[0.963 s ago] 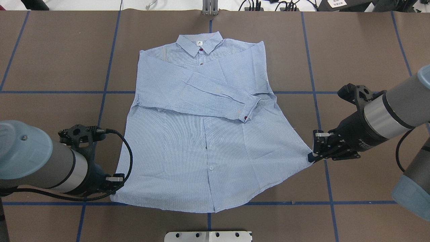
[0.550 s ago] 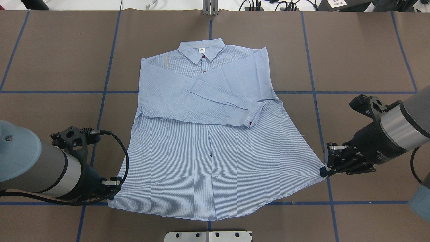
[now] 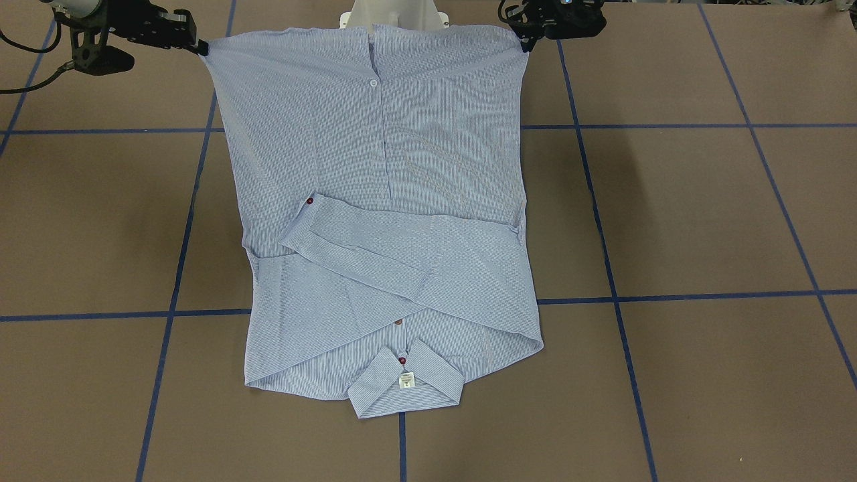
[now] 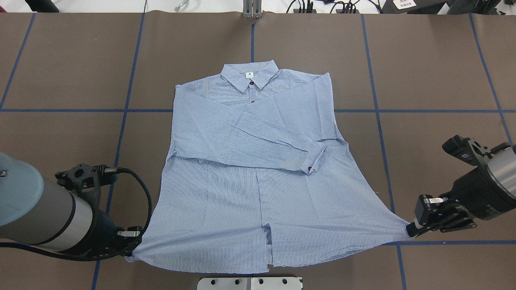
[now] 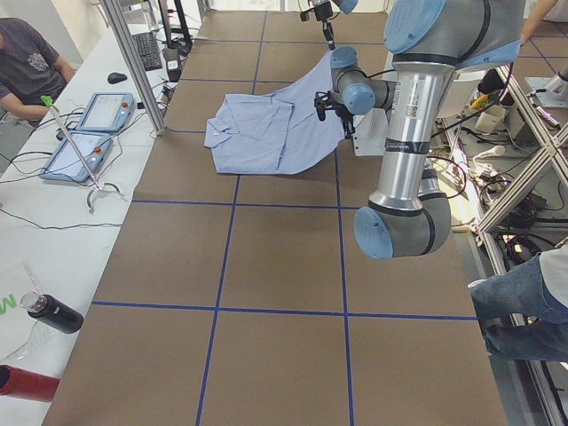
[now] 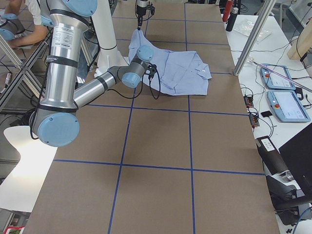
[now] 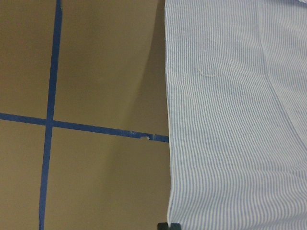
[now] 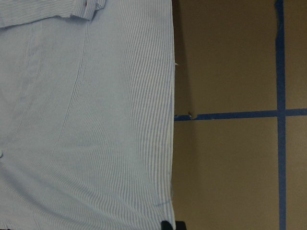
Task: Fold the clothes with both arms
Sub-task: 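Lift both hem corners and carry them toward the collar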
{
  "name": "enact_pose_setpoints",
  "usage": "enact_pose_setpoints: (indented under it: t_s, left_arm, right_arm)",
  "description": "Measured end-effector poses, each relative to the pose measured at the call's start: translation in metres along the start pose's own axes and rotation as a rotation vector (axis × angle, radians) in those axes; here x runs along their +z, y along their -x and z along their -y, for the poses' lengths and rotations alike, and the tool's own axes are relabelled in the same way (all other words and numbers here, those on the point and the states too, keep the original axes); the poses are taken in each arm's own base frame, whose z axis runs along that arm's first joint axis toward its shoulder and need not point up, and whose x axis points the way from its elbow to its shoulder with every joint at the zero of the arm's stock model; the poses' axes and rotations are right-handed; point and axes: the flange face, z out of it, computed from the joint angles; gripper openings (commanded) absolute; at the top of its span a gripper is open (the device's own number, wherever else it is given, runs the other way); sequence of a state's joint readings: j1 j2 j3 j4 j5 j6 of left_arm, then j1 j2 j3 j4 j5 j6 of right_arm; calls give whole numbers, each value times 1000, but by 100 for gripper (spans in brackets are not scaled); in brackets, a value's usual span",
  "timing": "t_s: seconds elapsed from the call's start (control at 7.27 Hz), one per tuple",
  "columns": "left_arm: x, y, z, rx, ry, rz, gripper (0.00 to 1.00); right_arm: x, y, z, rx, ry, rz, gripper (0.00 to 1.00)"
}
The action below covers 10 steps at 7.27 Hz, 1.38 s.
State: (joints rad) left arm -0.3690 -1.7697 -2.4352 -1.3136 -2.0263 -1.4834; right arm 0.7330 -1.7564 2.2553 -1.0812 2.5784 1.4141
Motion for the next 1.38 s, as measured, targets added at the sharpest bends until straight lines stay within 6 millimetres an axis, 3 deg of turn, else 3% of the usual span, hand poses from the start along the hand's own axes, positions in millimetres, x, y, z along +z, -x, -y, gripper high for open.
enact_pose_setpoints:
  t_s: [0.55,0.83,1.1,1.38]
  left_arm:
    - [19,-25,8,-2,9,7,0]
    - [24,-30,13,0,1,12,0]
    - [17,-27,39,-7,-43,14,0]
    - [-13,-29,88,-16,-124,-17,0]
  right_arm:
    - [15,20,26,-20,3,17,0]
    - [9,25,44,-14,-38,29,0]
    - [-5,40,79,-8,-99,55,0]
    - [-11,63,118,-6,-149,71,0]
